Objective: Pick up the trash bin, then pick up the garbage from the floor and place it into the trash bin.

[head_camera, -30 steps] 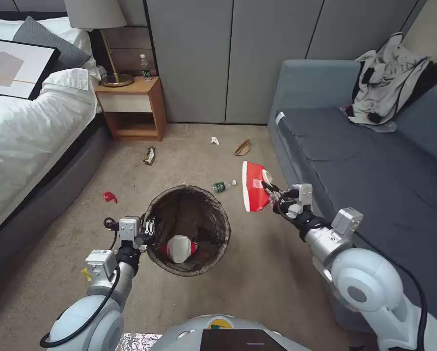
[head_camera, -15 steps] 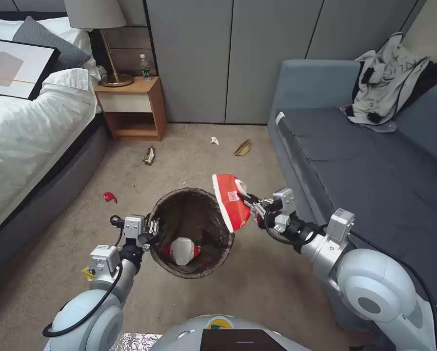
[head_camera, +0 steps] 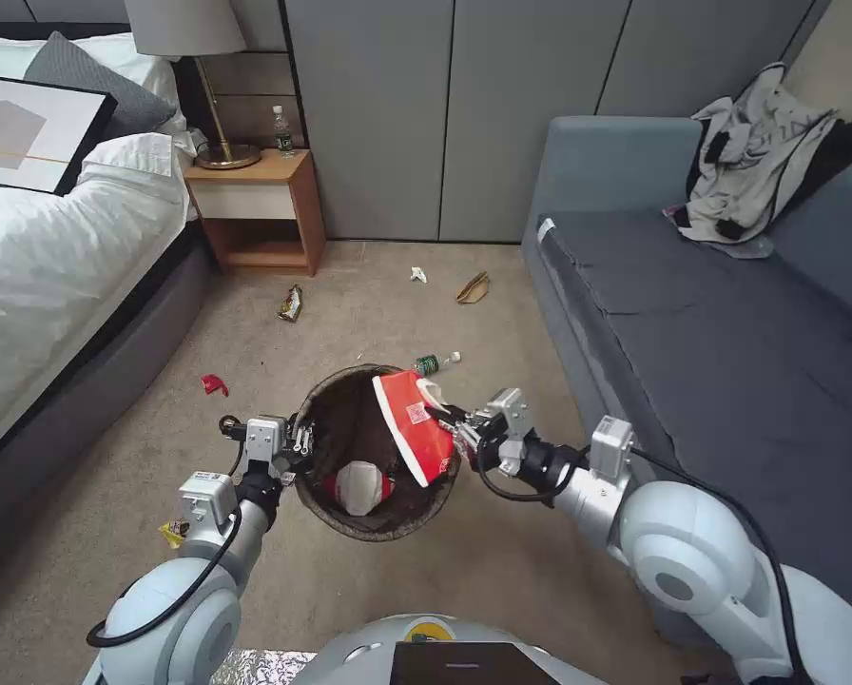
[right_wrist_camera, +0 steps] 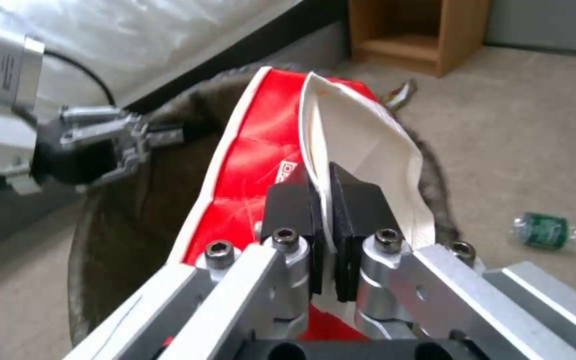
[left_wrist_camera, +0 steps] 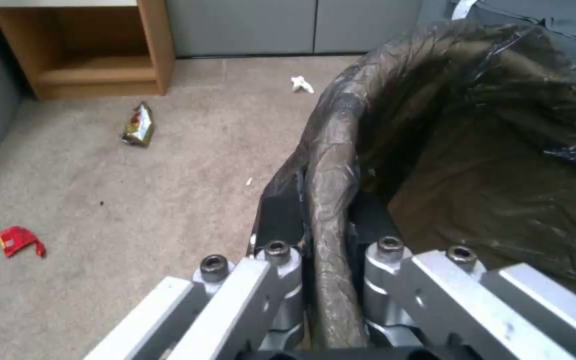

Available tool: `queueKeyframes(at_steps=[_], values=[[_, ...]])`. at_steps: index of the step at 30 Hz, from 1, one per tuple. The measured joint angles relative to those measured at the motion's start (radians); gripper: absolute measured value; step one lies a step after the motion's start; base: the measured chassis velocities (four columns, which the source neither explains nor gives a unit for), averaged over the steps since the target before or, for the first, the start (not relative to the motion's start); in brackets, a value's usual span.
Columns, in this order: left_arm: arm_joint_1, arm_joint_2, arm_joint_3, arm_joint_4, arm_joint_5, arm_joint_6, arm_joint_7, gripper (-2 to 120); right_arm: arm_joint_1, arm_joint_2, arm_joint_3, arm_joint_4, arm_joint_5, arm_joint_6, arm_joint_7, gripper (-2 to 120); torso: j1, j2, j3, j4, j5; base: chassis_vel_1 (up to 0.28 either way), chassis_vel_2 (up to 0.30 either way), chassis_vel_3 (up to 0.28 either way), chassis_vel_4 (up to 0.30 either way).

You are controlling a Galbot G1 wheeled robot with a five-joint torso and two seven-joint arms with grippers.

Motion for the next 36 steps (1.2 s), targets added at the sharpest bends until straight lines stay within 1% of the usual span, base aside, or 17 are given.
queueKeyframes(at_steps=[2, 3, 7, 24, 25, 26, 30, 31, 32, 33, 34, 36], values=[[0.001, 0.000, 0.000, 0.000, 0.001, 0.000, 0.000, 5, 0.025, 0.000, -0.047, -0.014, -0.017, 0.001, -0.002, 3, 0.000, 0.000, 0.000, 0.0000, 0.0000, 0.000, 0.000, 0.000, 0.000], [0.001, 0.000, 0.000, 0.000, 0.001, 0.000, 0.000, 5, 0.025, 0.000, -0.047, -0.014, -0.017, 0.001, -0.002, 3, 0.000, 0.000, 0.000, 0.0000, 0.0000, 0.000, 0.000, 0.000, 0.000], [0.000, -0.001, 0.000, 0.000, 0.003, 0.000, 0.000, 5, 0.074, 0.000, -0.116, -0.040, -0.033, 0.003, 0.005, 3, 0.000, 0.000, 0.000, 0.0000, 0.0000, 0.000, 0.000, 0.000, 0.000], [0.002, -0.011, 0.000, -0.007, 0.008, 0.000, 0.000, 5, 0.153, 0.029, -0.210, -0.109, -0.059, 0.006, 0.034, 3, 0.000, 0.000, 0.000, 0.0000, 0.0000, 0.000, 0.000, 0.000, 0.000], [0.002, -0.012, 0.000, -0.007, 0.008, 0.000, 0.001, 5, 0.158, 0.031, -0.219, -0.111, -0.063, 0.005, 0.036, 6, 0.000, 0.000, 0.000, 0.0000, 0.0000, 0.000, 0.000, 0.000, 0.000], [0.002, -0.012, 0.000, -0.007, 0.008, 0.000, 0.001, 5, 0.158, 0.031, -0.219, -0.111, -0.063, 0.005, 0.036, 6, 0.000, 0.000, 0.000, 0.0000, 0.0000, 0.000, 0.000, 0.000, 0.000], [0.003, -0.014, 0.001, -0.007, 0.010, -0.001, 0.002, 5, 0.180, 0.040, -0.256, -0.113, -0.072, 0.004, 0.060, 22, 0.000, 0.000, 0.000, 0.0000, 0.0000, 0.000, 0.000, 0.000, 0.000], [0.003, -0.014, 0.001, -0.007, 0.010, -0.001, 0.002, 5, 0.180, 0.040, -0.256, -0.113, -0.072, 0.004, 0.060, 22, 0.000, 0.000, 0.000, 0.0000, 0.0000, 0.000, 0.000, 0.000, 0.000], [0.002, -0.015, 0.002, -0.007, 0.011, -0.001, 0.002, 5, 0.186, 0.043, -0.266, -0.114, -0.072, 0.004, 0.067, 28, 0.000, 0.000, 0.000, 0.0000, 0.0000, 0.000, 0.000, 0.000, 0.000], [0.002, -0.016, 0.003, -0.007, 0.011, -0.001, 0.002, 5, 0.190, 0.044, -0.272, -0.115, -0.073, 0.004, 0.070, 30, 0.000, 0.000, 0.000, 0.0000, 0.0000, 0.000, 0.000, 0.000, 0.000], [0.002, -0.017, 0.003, -0.008, 0.012, -0.001, 0.003, 5, 0.198, 0.047, -0.282, -0.117, -0.073, 0.003, 0.077, 37, 0.000, 0.000, 0.000, 0.0000, 0.0001, 0.000, 0.000, 0.000, 0.000], [0.002, -0.020, 0.004, -0.008, 0.013, -0.001, 0.003, 5, 0.208, 0.050, -0.293, -0.120, -0.069, 0.004, 0.085, 45, 0.000, 0.000, 0.000, 0.0000, 0.0001, 0.000, 0.000, 0.000, 0.000]])
